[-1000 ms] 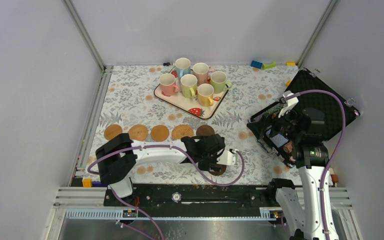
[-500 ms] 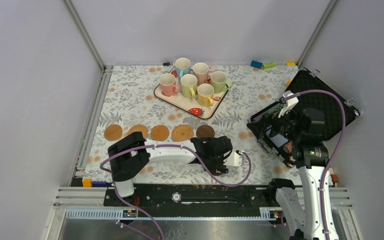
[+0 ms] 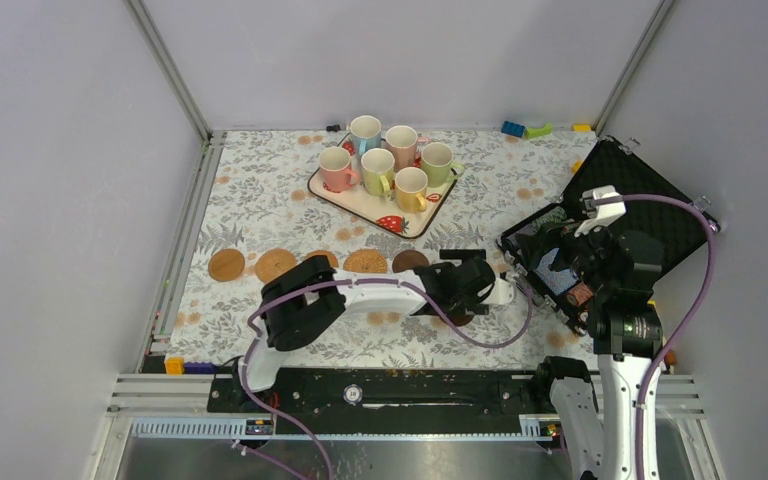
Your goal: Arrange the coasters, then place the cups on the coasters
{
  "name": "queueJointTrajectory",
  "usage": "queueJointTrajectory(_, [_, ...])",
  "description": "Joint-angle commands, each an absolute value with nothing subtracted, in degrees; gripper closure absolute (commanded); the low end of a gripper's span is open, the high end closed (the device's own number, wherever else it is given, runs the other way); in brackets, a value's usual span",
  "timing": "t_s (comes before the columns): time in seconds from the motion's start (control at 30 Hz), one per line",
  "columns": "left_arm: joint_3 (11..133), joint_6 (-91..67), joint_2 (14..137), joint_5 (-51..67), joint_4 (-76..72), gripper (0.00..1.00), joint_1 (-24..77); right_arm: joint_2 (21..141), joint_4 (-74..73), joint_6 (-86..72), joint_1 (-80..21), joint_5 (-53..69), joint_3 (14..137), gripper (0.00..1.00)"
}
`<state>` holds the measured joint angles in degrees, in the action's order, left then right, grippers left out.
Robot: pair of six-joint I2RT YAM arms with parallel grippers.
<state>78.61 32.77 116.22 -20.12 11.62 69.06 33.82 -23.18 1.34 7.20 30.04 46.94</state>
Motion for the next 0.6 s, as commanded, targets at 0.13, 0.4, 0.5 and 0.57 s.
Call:
queueJointTrajectory(0.13, [86.8, 34.8, 124.3, -25.1, 9.0, 0.01, 64.8, 33.4, -19.6, -1.5, 8.4, 21.8, 46.8, 0.02])
queueJointTrajectory(0.4, [90.8, 35.9, 128.1, -28.2, 7.7, 0.01, 61.3, 33.4, -19.6, -1.5, 8.7, 22.3, 46.8, 0.02])
queueJointTrajectory(0.5, [91.0, 35.5, 128.3, -28.5, 7.6, 0.01, 60.1, 33.6, -19.5, -1.6, 8.7, 22.7, 46.8, 0.02])
queueJointTrajectory(0.57, [91.0, 35.5, 128.3, -28.9, 7.5, 0.01, 59.6, 33.8, -19.6, -1.6, 8.7, 22.7, 46.8, 0.02])
